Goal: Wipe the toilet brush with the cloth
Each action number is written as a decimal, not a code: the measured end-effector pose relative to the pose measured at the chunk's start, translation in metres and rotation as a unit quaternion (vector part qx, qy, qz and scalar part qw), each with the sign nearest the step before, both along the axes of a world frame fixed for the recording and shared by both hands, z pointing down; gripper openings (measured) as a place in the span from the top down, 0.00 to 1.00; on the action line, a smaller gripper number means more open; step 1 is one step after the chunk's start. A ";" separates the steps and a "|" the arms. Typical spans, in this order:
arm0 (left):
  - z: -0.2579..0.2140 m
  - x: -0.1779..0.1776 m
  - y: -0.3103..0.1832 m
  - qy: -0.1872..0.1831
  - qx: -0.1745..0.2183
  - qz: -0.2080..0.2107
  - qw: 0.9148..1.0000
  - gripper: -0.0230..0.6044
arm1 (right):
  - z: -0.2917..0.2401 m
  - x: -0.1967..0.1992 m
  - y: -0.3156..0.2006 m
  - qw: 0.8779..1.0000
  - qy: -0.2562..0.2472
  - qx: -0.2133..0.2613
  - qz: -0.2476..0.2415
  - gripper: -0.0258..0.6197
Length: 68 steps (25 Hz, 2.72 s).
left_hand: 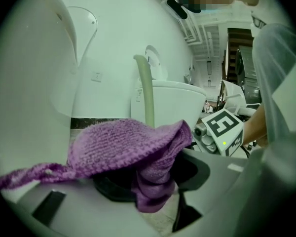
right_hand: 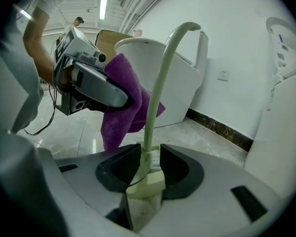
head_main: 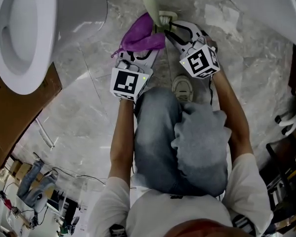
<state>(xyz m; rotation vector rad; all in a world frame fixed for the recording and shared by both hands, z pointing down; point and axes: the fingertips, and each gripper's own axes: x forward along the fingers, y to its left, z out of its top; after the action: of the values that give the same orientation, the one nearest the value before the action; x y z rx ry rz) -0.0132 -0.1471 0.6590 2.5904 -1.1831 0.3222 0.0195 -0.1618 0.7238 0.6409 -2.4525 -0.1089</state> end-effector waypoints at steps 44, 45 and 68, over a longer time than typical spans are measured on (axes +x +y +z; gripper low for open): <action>-0.011 0.028 -0.030 0.007 0.042 0.059 0.997 0.78 | 0.034 -0.018 -0.009 0.999 0.001 -0.004 -0.038 0.86; -0.017 0.027 -0.030 0.009 0.044 0.059 0.997 0.78 | 0.034 -0.017 -0.009 0.999 0.001 -0.004 -0.038 0.86; -0.139 0.017 -0.063 0.090 0.064 0.047 0.993 0.70 | 0.034 -0.019 -0.008 0.999 0.011 -0.006 -0.043 0.86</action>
<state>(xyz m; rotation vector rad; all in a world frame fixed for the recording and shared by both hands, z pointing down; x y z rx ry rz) 0.0041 -0.2100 0.5204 2.7228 -1.0523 0.0294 0.0002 -0.1698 0.7578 0.5261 -2.4573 -0.1357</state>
